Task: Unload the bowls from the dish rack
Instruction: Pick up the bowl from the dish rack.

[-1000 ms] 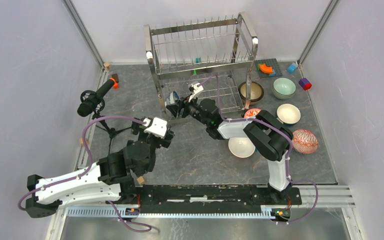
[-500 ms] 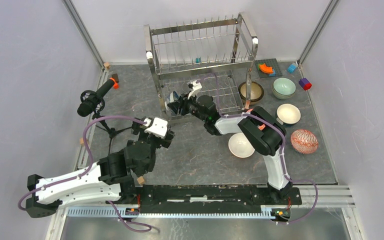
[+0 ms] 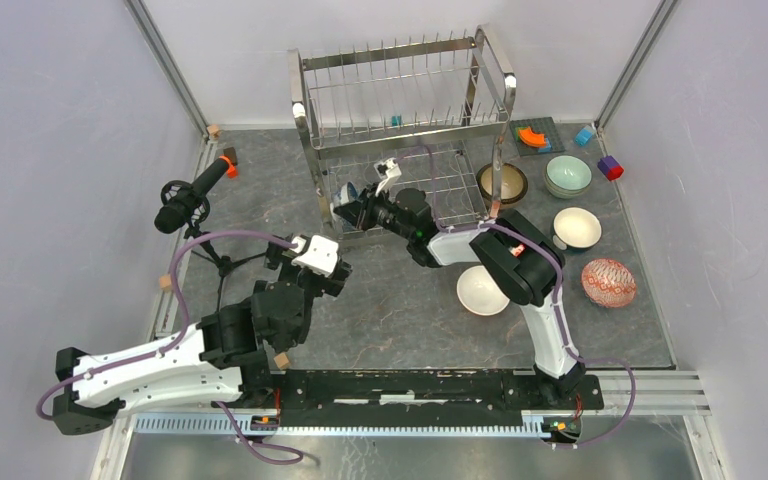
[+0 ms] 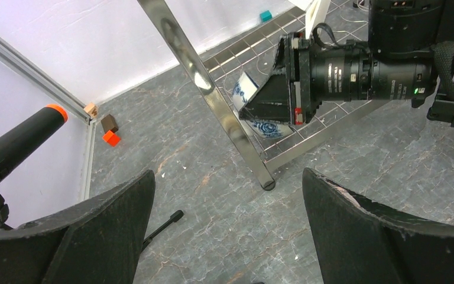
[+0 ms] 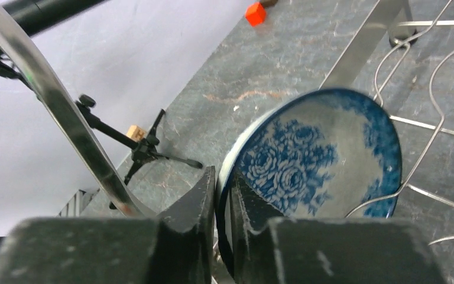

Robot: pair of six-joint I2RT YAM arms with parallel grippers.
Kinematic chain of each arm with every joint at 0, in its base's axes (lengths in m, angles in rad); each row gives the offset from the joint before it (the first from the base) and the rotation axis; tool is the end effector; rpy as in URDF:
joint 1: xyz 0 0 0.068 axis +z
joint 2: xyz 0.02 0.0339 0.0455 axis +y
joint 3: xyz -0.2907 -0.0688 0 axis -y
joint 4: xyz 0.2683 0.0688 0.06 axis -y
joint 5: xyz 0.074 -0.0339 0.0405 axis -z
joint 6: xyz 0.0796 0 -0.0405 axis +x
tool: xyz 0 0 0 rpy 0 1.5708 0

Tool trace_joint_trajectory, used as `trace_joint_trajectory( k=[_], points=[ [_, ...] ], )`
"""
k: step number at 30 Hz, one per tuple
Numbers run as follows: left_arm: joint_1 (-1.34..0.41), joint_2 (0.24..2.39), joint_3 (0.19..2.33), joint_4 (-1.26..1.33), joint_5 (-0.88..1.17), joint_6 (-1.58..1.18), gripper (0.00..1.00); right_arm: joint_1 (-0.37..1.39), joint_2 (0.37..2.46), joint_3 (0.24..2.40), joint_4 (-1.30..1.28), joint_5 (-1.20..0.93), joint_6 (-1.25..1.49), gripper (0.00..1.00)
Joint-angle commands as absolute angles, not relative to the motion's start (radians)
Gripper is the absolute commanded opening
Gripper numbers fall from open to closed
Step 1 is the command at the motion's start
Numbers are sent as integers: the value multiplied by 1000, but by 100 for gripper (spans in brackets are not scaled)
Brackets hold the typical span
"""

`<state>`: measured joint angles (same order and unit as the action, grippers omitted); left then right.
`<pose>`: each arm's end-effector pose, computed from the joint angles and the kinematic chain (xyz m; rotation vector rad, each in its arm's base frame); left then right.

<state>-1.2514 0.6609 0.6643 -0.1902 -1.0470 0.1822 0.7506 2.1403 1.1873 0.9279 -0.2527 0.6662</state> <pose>0.1190 -0.1402 0.3317 0.4451 1.6044 0.1118 0.3755 0.3775 0.1706 -0.2892 1.7319 1.2737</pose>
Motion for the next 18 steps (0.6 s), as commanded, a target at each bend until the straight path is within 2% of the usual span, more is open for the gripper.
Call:
trace_joint_trajectory(
  k=[1,6,12,18],
  points=[
    [-1248,668,693,-182,-1058,187,99,729,2143,1174,1067,-305,759,13],
    [-1247,667,694,-182,-1061,187,99,713,2139,1157,1116,-333,805,0],
    [-1248,669,694,-182,-1063,187,99,685,2134,1120,1226,-354,880,0],
    [-1248,670,693,-181,-1061,185,99,657,2185,1133,1447,-409,1043,0]
  ],
)
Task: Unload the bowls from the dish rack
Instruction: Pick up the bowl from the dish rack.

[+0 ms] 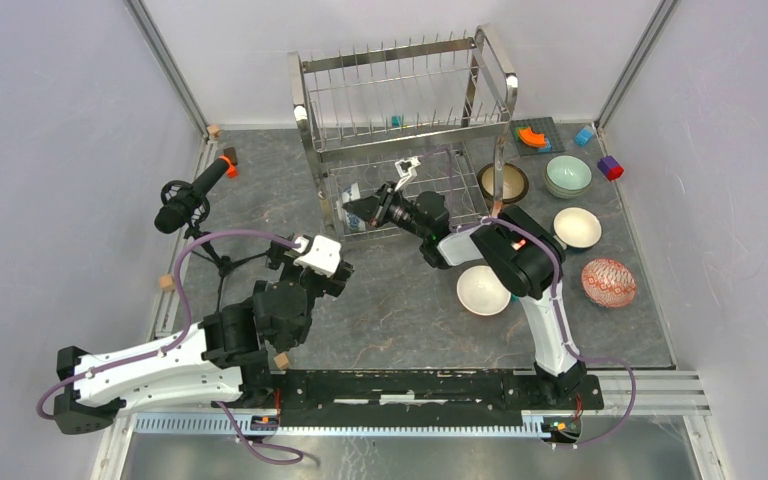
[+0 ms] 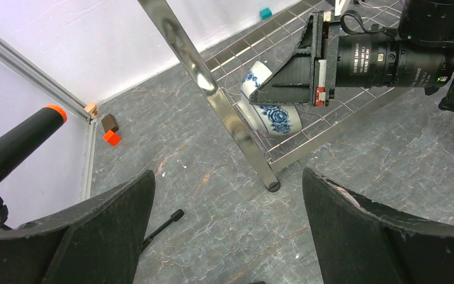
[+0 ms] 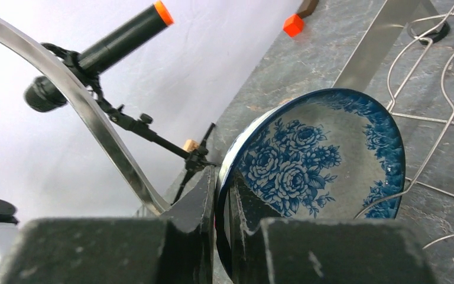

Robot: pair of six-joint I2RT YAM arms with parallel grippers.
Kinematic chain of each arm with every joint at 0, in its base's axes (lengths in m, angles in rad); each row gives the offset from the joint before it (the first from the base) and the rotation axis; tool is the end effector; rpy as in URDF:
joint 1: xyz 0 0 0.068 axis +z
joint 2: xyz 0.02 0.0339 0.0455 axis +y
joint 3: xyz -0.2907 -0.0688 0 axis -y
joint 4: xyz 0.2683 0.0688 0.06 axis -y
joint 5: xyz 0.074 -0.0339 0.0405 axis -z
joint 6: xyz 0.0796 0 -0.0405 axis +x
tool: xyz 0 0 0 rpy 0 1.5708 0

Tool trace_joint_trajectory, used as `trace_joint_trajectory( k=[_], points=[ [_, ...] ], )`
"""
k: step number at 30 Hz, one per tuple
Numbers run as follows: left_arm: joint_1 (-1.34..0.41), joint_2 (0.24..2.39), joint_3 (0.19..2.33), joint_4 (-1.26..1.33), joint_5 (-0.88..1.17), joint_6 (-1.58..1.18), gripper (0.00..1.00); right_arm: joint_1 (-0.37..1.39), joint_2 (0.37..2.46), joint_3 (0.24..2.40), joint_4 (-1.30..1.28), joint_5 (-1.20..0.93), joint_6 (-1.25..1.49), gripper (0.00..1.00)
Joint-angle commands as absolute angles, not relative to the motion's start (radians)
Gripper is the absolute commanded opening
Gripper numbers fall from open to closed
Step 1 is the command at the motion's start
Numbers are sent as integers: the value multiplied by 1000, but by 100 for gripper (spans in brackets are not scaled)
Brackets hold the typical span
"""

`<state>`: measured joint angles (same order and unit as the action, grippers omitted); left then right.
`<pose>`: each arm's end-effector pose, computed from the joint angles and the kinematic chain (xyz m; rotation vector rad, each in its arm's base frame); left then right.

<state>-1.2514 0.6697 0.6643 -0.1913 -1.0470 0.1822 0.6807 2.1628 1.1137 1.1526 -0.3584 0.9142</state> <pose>0.1196 -0.1420 0.3303 0.4528 1.6075 0.1188 0.3832 0.3462 0.1674 -0.1369 1.6749 1.5162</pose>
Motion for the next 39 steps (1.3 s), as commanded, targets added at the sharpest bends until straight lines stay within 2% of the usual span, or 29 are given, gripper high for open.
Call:
trace_joint_trajectory(
  k=[1,14,24,39],
  points=[
    [-1247,670,691,-180,-1061,186,99,655,2191,1136,1473,-409,1063,0],
    [-1247,669,691,-178,-1066,189,99,646,2193,1149,1628,-393,1202,0],
    [-1247,665,692,-177,-1066,187,99,646,2150,1114,1641,-397,1205,0],
    [-1249,591,704,-189,-1045,150,98,657,1851,829,1656,-472,1188,0]
  ],
)
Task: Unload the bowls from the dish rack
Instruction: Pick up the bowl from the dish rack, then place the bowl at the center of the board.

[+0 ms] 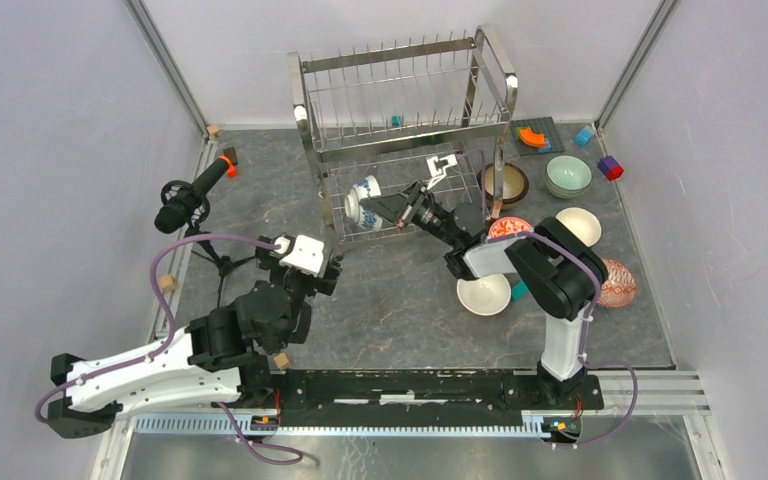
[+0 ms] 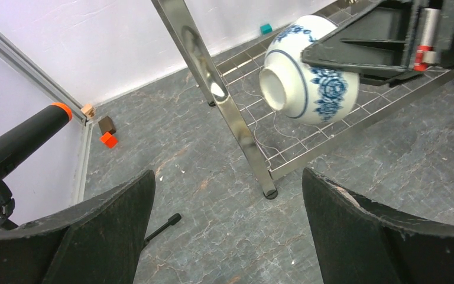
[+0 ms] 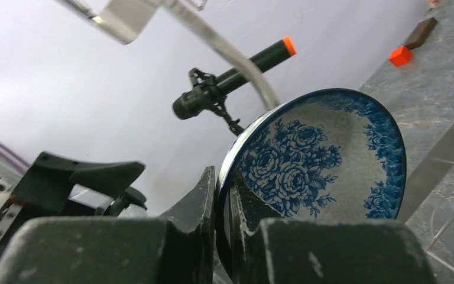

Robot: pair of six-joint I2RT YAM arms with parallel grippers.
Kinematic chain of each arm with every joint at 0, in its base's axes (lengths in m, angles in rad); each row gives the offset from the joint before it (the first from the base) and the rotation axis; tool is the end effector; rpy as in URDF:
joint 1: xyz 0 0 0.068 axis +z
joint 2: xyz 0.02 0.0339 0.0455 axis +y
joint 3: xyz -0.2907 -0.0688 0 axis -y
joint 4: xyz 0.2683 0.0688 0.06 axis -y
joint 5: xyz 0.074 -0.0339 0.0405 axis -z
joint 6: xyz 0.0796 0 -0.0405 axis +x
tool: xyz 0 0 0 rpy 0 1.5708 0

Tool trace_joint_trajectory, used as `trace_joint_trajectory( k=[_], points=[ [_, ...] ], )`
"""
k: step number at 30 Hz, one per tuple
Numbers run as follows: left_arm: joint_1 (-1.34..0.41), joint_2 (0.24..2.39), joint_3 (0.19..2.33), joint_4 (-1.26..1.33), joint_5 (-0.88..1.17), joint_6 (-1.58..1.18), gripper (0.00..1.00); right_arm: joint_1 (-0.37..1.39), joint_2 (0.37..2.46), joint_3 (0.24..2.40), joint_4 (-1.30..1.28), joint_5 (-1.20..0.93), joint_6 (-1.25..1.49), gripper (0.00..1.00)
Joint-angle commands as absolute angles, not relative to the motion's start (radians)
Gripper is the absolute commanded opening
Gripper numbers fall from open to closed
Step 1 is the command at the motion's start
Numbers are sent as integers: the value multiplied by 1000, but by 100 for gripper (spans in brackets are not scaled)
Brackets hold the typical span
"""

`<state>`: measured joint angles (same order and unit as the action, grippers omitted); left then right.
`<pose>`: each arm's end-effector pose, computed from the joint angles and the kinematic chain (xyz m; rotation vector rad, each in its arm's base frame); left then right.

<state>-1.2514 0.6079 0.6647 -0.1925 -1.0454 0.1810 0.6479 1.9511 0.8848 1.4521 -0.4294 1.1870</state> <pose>0.1152 -0.1291 0.3393 0.4060 1.5881 0.0739 0.3354 0.2954 0.2326 -0.0635 1.4507 1.8126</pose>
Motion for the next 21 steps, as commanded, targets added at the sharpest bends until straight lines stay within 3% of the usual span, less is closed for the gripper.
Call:
trace_joint_trajectory(
  k=[1,5,10,14,18,21],
  points=[
    [-1247,591,706,-192,-1046,144,98,658,1829,797,1667,-484,1197,0],
    [-1248,586,723,-214,-1040,110,98,665,1687,627,1618,-515,1137,0],
    [-1248,558,739,-245,-970,22,98,677,1410,425,1321,-523,921,0],
    [-1249,571,748,-267,-839,-4,98,712,1150,396,881,-472,628,0],
    [-1250,656,806,-348,-722,-93,100,794,905,524,300,-306,260,0],
    [-1250,708,831,-357,-634,-142,100,866,801,611,32,-159,105,0]
  ],
)
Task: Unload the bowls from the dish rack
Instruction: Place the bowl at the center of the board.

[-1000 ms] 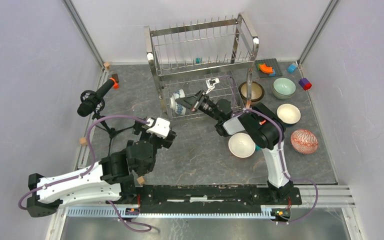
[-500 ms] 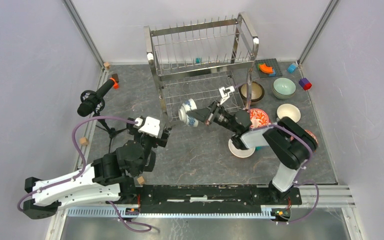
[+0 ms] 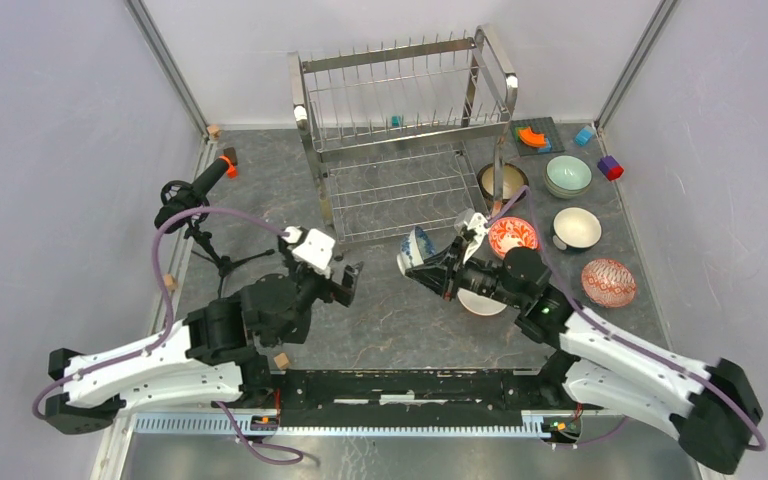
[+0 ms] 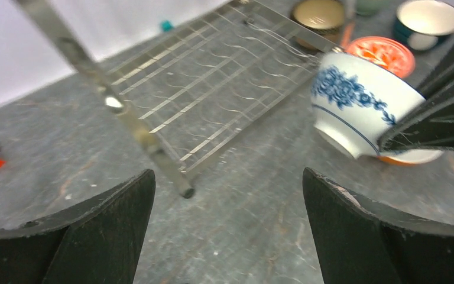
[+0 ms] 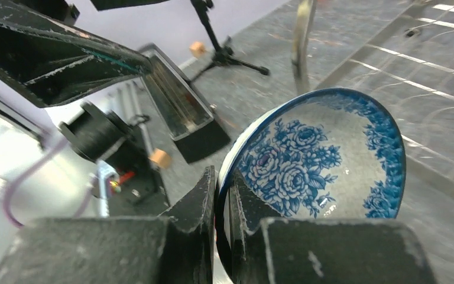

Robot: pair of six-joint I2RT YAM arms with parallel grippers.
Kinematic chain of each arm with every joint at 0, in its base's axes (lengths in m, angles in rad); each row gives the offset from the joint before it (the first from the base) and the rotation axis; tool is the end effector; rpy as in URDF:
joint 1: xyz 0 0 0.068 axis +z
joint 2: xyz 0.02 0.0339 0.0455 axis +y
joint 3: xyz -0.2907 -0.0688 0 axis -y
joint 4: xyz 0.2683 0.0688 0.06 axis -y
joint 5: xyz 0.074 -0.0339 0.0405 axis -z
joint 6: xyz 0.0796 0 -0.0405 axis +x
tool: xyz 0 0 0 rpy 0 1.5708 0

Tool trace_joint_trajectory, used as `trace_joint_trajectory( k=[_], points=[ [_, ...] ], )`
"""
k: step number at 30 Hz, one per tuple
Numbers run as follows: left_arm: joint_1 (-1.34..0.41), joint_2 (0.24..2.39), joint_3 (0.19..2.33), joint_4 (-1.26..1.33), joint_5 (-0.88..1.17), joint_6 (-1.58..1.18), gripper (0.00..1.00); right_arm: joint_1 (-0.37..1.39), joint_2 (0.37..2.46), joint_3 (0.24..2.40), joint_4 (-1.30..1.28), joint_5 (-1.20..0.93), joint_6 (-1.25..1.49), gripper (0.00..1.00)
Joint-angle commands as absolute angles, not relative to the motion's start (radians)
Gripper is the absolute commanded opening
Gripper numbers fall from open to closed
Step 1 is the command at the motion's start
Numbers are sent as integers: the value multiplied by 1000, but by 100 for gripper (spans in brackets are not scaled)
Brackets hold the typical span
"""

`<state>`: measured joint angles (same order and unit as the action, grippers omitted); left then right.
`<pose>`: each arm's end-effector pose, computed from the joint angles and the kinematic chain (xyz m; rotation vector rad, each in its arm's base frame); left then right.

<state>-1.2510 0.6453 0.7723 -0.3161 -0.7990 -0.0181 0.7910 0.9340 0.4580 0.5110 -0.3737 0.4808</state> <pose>0.1087 -0.1468 0.3575 0.4731 1.6413 -0.2421 0.1629 0.2061 0.2828 -0.5763 1.5864 1.2707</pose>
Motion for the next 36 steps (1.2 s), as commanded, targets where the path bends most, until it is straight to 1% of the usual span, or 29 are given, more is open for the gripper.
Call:
trace_joint_trajectory(
  k=[1,4,6,9,14,19,24,33,36],
  points=[
    [-1250,716,837,-352,-617,-165,100,885,780,632,-49,-116,58,0],
    [-1250,715,859,-344,-601,-253,100,961,726,641,-182,-23,-38,0],
    [-1250,691,865,-328,-627,-333,100,1019,702,631,-218,36,-77,0],
    [-1249,646,856,-299,-572,-400,100,1146,699,633,-239,157,-136,0],
    [-1249,629,849,-311,-420,-469,100,1408,828,695,-309,426,-259,0],
    [-1249,727,890,-439,-322,-500,100,1565,897,670,-249,539,-340,0],
    [-1249,831,903,-500,-306,-573,100,1641,891,646,-186,579,-386,0],
    [-1249,965,932,-517,-263,-612,100,1697,966,670,-215,624,-390,0],
    [-1249,1005,953,-542,-273,-613,97,1701,1008,696,-238,670,-373,0]
  ],
)
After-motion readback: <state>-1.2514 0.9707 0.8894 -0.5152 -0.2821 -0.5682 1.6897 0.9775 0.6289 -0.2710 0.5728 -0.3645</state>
